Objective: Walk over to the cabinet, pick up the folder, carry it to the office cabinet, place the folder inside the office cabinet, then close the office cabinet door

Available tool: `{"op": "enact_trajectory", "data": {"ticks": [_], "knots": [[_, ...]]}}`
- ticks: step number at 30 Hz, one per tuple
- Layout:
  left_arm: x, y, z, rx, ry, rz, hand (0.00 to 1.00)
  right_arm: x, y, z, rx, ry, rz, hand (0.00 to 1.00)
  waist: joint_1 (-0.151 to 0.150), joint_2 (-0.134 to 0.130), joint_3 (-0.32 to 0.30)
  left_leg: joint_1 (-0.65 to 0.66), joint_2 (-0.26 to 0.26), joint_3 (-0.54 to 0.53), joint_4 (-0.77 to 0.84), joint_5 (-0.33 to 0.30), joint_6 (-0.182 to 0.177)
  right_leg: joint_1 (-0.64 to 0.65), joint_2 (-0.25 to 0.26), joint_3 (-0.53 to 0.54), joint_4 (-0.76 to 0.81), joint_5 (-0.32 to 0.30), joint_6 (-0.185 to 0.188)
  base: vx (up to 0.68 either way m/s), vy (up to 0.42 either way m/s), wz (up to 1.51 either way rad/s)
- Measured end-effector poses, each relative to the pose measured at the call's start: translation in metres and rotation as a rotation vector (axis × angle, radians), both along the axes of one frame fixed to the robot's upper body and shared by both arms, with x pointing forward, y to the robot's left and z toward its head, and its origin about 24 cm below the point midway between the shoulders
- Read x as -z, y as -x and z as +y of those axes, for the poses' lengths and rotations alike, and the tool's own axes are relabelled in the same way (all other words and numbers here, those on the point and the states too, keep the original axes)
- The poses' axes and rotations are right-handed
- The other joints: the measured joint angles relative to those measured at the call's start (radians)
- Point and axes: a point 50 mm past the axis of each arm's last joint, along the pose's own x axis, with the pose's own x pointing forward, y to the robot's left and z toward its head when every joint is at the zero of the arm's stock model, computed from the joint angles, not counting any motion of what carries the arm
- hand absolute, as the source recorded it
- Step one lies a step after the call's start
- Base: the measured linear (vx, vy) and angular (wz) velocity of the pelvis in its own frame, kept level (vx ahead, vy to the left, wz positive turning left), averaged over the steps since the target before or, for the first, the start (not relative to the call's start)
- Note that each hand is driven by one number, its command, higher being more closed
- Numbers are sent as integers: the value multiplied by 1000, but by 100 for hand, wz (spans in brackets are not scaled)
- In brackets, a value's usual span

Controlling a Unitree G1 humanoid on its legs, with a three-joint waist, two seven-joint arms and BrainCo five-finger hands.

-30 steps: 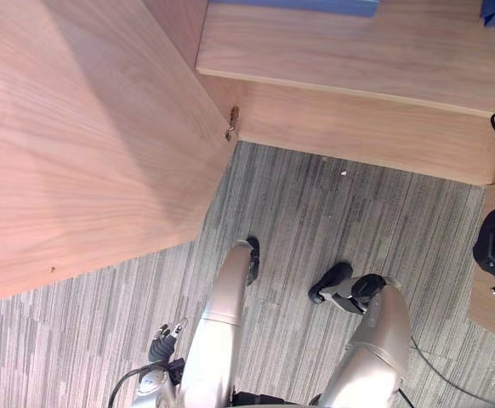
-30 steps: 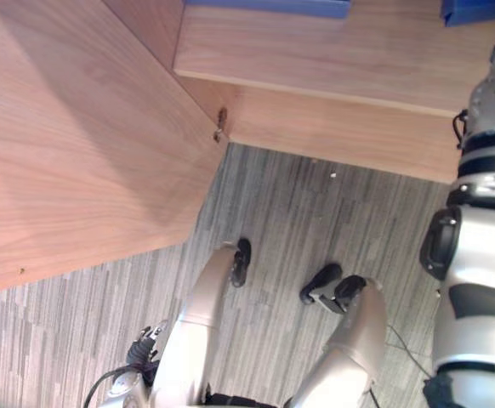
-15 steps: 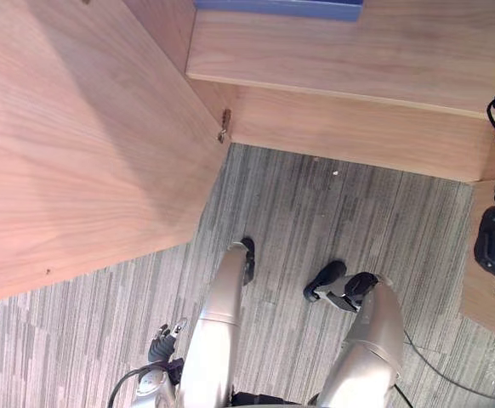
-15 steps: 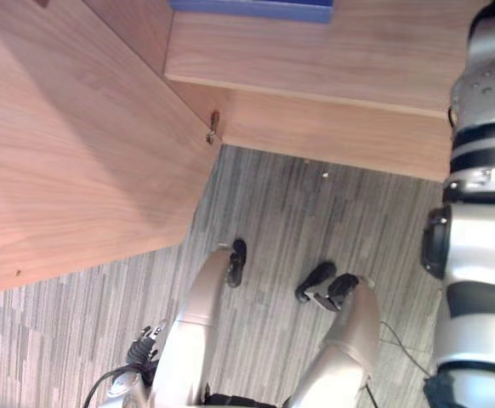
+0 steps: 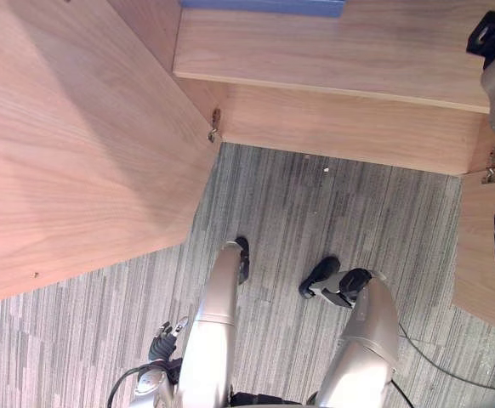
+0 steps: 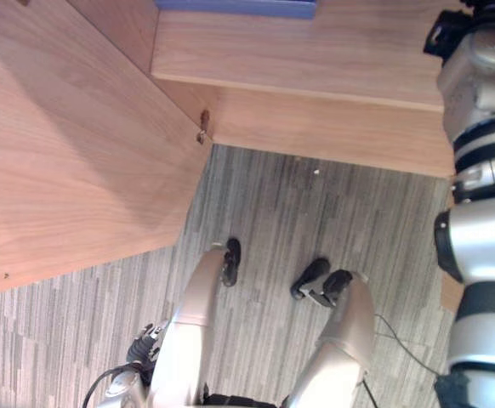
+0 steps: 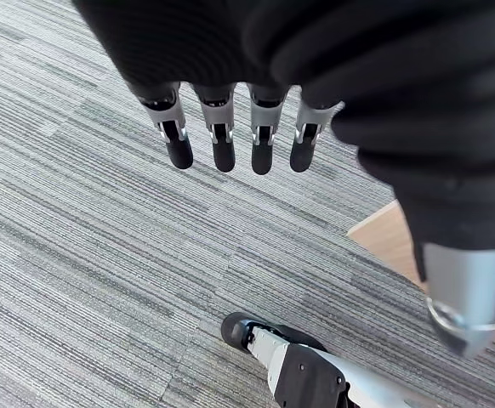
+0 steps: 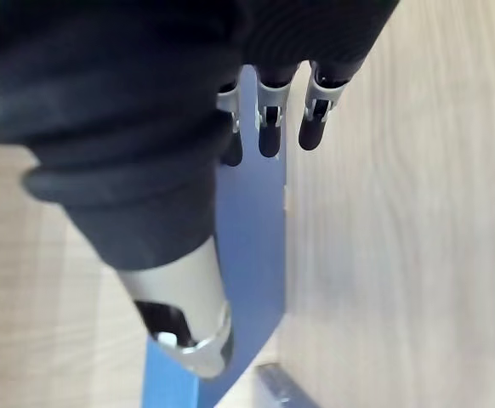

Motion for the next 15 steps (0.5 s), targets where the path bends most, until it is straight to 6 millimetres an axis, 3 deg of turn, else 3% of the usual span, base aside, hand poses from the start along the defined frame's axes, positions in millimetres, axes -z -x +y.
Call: {"op": "enact_trajectory", "data": {"ticks": [2, 6, 10, 15], "knots": [[0, -1, 0, 19, -5, -3, 0, 14, -4, -7, 84, 143, 145, 0, 0, -2, 1, -8, 10, 4, -5, 1, 2, -13, 7, 0, -4, -1, 3, -17, 2, -7], [-2, -2, -1, 27, -4, -18, 0, 19, -5, -9, 140, 247, 204, 0, 6, -5, 3, -37, 17, 1, -6, 19, -15, -45, 13, -6, -1, 10, -15, 9, 1, 0], [-3, -3, -1, 26, -4, -29, 0, 18, -4, -11, 262, 478, 267, 0, 8, -6, 5, -27, 22, 0, -13, 20, -17, -34, 20, -6, -9, 12, -19, 10, 22, 1], [-3, -4, -1, 29, -2, -30, 0, 35, -5, -18, 293, 596, 362, 0, 9, -9, 6, -15, 23, 4, -28, 22, -12, -19, 26, -6, -33, 18, -16, -1, 48, -1]]}}
